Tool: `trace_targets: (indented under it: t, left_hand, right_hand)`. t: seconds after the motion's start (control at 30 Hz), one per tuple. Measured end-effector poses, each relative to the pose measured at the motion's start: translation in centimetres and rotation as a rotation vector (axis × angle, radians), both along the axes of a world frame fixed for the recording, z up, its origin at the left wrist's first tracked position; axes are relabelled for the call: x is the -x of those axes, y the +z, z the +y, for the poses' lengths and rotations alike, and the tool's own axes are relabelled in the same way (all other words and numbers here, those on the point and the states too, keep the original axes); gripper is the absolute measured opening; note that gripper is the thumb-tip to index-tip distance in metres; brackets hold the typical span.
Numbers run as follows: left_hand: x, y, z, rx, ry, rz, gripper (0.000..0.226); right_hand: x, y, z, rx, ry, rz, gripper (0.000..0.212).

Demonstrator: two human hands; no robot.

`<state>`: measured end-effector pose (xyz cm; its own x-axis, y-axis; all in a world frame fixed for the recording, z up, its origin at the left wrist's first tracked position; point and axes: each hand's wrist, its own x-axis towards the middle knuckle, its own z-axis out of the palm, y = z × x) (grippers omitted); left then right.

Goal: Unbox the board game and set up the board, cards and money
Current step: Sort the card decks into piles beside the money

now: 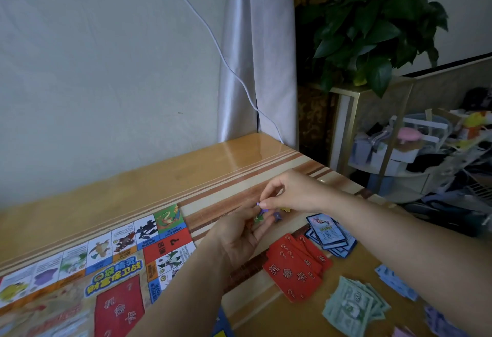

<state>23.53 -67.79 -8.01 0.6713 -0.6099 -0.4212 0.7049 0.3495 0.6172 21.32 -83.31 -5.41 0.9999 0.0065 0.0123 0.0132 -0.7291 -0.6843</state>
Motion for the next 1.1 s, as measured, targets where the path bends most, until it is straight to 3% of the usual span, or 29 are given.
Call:
trace_targets:
  t: [0.17, 0.37, 0.53, 0.63, 0.73, 0.83, 1.1]
  left_hand:
    - [0.0, 0.2, 0.7, 0.055, -0.039, 0.039, 0.024]
    - [-0.5, -0.4, 2.0, 0.083, 0.023, 0.063, 0.034]
    - [-0.6, -0.9, 2.7, 0.031, 0.034, 0.05, 0.036]
    - [-0.5, -0.9, 2.8, 0.027, 0.018, 0.038, 0.034]
    - [-0.5, -0.7, 2.8, 0.061, -0.011, 0.026, 0.033]
    - [-0.1, -0.2, 3.0, 0.094, -0.057, -0.013, 0.028]
    - [0.3, 0.0, 3.8, 0.098, -0.035, 0.008, 0.028]
  right_hand:
    - [-0.4, -0.2, 0.4, 0.008, 0.013, 0.084, 0.004]
    - [-0.7, -0.4, -0.7, -0.25, -0.203, 0.087, 0.004]
    - [-1.0, -2.7, -0.4, 0.064, -0.165, 0.124, 0.004]
    - [-1.1, -2.6, 0.2, 0.129, -0.23, -0.057, 0.002]
    - [-0.2, -0.4, 1.3, -0.036, -0.042, -0.038, 0.016]
    - [0.5, 0.5, 2.7, 0.056, 0.136, 0.029, 0.023]
    - [0.4, 0.2, 4.1, 0.017, 0.113, 0.012, 0.016]
